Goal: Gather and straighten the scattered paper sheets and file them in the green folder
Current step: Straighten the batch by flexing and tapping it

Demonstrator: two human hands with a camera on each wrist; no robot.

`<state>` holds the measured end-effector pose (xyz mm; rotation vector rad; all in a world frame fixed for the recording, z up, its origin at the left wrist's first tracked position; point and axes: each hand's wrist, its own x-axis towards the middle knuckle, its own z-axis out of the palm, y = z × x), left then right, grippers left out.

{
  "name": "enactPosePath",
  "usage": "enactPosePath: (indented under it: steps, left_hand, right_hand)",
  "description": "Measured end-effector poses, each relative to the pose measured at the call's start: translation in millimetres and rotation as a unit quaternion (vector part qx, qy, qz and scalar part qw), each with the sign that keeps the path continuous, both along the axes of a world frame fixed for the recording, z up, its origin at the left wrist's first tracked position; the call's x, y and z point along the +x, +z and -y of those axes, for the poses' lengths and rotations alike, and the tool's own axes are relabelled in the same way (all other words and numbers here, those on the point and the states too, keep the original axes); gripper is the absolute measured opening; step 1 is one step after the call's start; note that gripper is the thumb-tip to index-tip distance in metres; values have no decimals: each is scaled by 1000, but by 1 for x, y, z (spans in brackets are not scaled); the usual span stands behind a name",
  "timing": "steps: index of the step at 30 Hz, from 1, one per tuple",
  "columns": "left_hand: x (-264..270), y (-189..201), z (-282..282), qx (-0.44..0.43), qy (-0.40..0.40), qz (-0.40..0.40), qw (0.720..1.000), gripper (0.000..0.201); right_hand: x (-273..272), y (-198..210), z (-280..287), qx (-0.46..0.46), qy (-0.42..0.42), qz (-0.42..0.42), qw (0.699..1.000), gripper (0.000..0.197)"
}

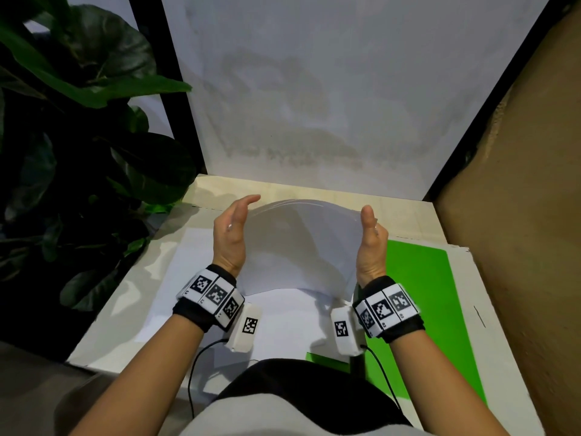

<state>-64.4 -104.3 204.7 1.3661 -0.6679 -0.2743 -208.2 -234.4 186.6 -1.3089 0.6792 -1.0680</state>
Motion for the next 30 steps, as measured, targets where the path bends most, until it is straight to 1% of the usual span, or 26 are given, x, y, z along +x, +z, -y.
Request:
enactPosePath:
  steps: [2, 3, 5, 7, 10, 12, 15, 17, 19, 21, 22, 24, 26, 27, 28, 30]
  left_hand:
    - [2, -1, 2, -3, 5, -6, 1000, 44]
    - [3, -1, 2, -2, 6, -9, 1000, 47]
    - [5, -2, 4, 3, 4, -17, 1000, 44]
    - [6, -2, 5, -1, -1, -15, 1000, 40]
    - [9, -4, 6, 1, 0, -23, 1000, 40]
    - [11, -5, 8, -4, -2, -32, 999, 37]
    - [12, -6, 9, -8, 0, -16, 1000, 36]
    - [12, -7, 11, 0, 5, -11, 1000, 31]
    - [13, -6, 13, 12, 15, -4, 1000, 24]
    - [14, -6, 13, 18, 14, -5, 1000, 17]
    - [14, -5, 13, 30, 6, 1, 1000, 18]
    - [16, -5, 11, 64, -24, 17, 998, 23]
    - [16, -8, 9, 89, -38, -22, 995, 28]
    - [16, -6, 7, 98, -27, -53, 993, 31]
    - [16, -2, 7, 88, -16, -69, 994, 30]
    - [17, 11, 6, 23, -20, -33, 999, 21]
  right_hand:
    - [0, 2, 2, 10, -1, 16, 1000, 45]
    - [0, 4, 3, -2, -10, 9, 1000, 38]
    - [1, 3, 7, -36, -24, -5, 999, 30]
    - [1, 0, 9, -44, -32, -15, 998, 29]
    - [1, -6, 14, -44, -32, -16, 998, 29]
    - [1, -6, 15, -43, -22, -21, 999, 29]
    - [0, -3, 15, -38, -6, -16, 999, 31]
    - [-2, -2, 15, -35, 14, -17, 999, 30]
    - [-4, -5, 16, -25, 60, -45, 997, 28]
    - [-4, -14, 18, -23, 79, -109, 991, 28]
    - [-4, -18, 19, -17, 69, -136, 988, 26]
    - [-4, -21, 21, -4, 44, -159, 986, 21]
    - [-1, -17, 21, 2, 29, -157, 987, 15]
    - [1, -12, 20, -1, 23, -150, 988, 12]
    - [3, -6, 19, -6, 19, -141, 990, 10]
    - [4, 7, 18, -20, 19, -112, 993, 17]
